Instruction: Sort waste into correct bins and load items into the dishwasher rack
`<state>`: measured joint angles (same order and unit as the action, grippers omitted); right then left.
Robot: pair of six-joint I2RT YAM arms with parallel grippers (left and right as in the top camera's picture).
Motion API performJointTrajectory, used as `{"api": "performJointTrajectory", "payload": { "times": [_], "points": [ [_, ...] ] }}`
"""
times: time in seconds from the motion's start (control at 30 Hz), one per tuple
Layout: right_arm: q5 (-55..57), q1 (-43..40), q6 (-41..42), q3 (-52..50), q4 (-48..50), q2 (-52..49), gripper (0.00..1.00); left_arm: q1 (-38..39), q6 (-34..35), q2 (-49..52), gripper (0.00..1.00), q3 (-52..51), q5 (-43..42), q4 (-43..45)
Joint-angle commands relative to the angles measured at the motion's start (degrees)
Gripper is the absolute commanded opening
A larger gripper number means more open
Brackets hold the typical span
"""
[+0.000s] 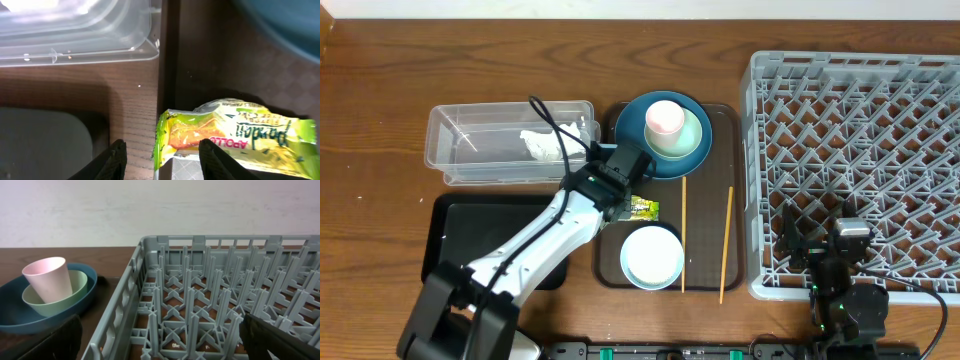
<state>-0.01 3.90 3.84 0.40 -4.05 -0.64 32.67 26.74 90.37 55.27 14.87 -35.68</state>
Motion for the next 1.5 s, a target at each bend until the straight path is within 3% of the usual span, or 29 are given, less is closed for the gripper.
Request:
{"api": "performJointTrajectory", "payload": {
  "times": [0.0, 0.43, 0.87, 1.17, 1.47],
  "points": [
    [0.0, 0.5, -0.3, -0.1, -0.2, 0.3, 0.99, -0.3, -0.6, 2.1, 0.49, 0.1, 1.2, 0.2],
    [0.0, 0.5, -0.3, -0.1, -0.2, 0.3, 0.99, -0.3, -0.6, 8.8, 0.49, 0.1, 1.3, 2.1],
    [0.0, 0.5, -0.3, -0.1, -0.2, 0.3, 0.99, -0.3, -0.7, 8.9, 0.49, 0.1, 1.3, 2.4],
    [0.0, 0.5, -0.3, -0.1, -0.2, 0.3, 0.99, -0.3, -3.8, 0.7, 0.5, 2.1, 1.2, 0.9],
    [0.0, 0.5, -0.3, -0.1, -0.2, 0.3, 0.99, -0.2, 9.9, -11.9, 0.5, 2.1, -8.3, -0.4]
  ]
}}
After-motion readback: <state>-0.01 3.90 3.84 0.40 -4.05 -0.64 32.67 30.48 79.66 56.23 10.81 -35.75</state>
